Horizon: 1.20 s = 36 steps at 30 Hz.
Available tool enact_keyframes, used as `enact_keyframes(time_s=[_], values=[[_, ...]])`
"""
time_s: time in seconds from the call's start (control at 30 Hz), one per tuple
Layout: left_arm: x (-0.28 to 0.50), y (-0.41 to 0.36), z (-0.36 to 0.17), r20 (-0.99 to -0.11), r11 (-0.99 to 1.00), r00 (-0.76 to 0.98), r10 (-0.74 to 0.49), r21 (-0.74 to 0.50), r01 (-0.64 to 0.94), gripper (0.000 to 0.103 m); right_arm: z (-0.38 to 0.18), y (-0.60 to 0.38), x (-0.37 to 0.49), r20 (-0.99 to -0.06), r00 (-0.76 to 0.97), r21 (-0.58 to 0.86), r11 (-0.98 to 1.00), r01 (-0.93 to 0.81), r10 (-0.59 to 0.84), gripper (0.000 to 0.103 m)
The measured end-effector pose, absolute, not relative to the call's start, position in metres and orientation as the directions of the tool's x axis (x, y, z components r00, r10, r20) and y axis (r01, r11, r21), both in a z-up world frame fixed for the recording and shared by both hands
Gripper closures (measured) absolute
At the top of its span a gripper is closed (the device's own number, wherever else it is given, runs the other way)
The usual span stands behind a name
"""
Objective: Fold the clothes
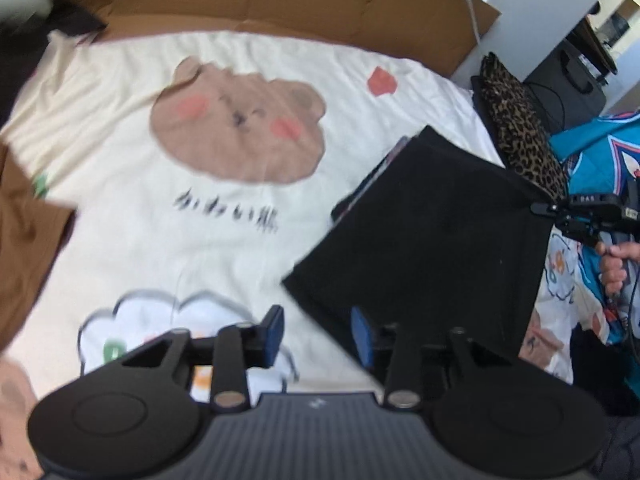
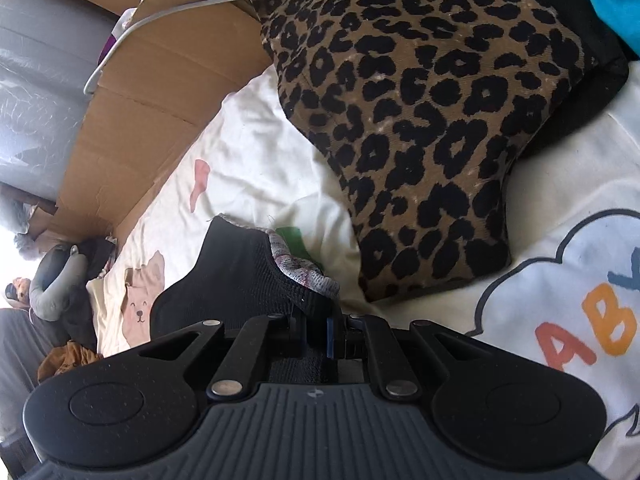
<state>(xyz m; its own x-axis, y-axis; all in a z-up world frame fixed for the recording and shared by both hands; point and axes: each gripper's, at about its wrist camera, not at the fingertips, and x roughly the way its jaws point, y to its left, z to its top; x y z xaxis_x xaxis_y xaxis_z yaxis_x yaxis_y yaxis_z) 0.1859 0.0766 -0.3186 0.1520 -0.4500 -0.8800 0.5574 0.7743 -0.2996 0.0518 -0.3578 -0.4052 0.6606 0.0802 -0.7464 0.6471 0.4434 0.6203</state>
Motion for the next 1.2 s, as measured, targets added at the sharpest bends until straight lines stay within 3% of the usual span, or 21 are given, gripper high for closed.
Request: enact_keyframes(time_s=[0.13, 0.27, 0.4, 0.57, 0.67, 0.9, 1.13, 1.17, 1.2], values=[[0.207, 0.046, -0.319, -0.879, 0.757, 0.138, -0.456, -0.302, 0.579, 0.057, -0.409, -0.367, 0.044, -0.757, 0.65, 0.615, 0.412, 0.672, 0.07, 0.096], [0.224, 0.004, -0.323, -0.874, 0.718, 0.138, -0.465, -0.281, 0.637, 0.047, -0.423, -0.366, 0.03, -0.735, 0.676, 0.649, 0.345, 0.679, 0.052, 0.093], [0.234, -0.04, -0.324, -0.865, 0.652, 0.108, -0.49, -0.282, 0.704, 0.044, -0.438, -0.363, 0.016, -0.711, 0.703, 0.682, 0.28, 0.675, 0.037, 0.074], [0.24, -0.08, -0.331, -0.864, 0.582, 0.072, -0.498, -0.271, 0.767, 0.042, -0.448, -0.346, 0.001, -0.678, 0.732, 0.718, 0.273, 0.64, 0.067, 0.072], [0.243, -0.096, -0.338, -0.871, 0.553, 0.045, -0.489, -0.269, 0.788, 0.042, -0.451, -0.337, -0.008, -0.656, 0.75, 0.74, 0.263, 0.619, 0.082, 0.066], [0.252, -0.117, -0.349, -0.89, 0.482, -0.015, -0.455, -0.261, 0.836, 0.033, -0.465, -0.308, -0.021, -0.632, 0.767, 0.766, 0.232, 0.599, 0.107, 0.066], [0.264, -0.126, -0.372, -0.903, 0.484, -0.073, -0.423, -0.293, 0.825, 0.032, -0.474, -0.277, -0.018, -0.582, 0.806, 0.808, 0.187, 0.559, 0.11, 0.067], [0.265, -0.126, -0.374, -0.901, 0.486, -0.081, -0.426, -0.304, 0.819, 0.031, -0.474, -0.276, -0.017, -0.584, 0.805, 0.807, 0.186, 0.56, 0.109, 0.069], [0.266, -0.126, -0.377, -0.899, 0.488, -0.09, -0.429, -0.315, 0.814, 0.031, -0.473, -0.276, -0.017, -0.585, 0.803, 0.806, 0.184, 0.563, 0.108, 0.08]])
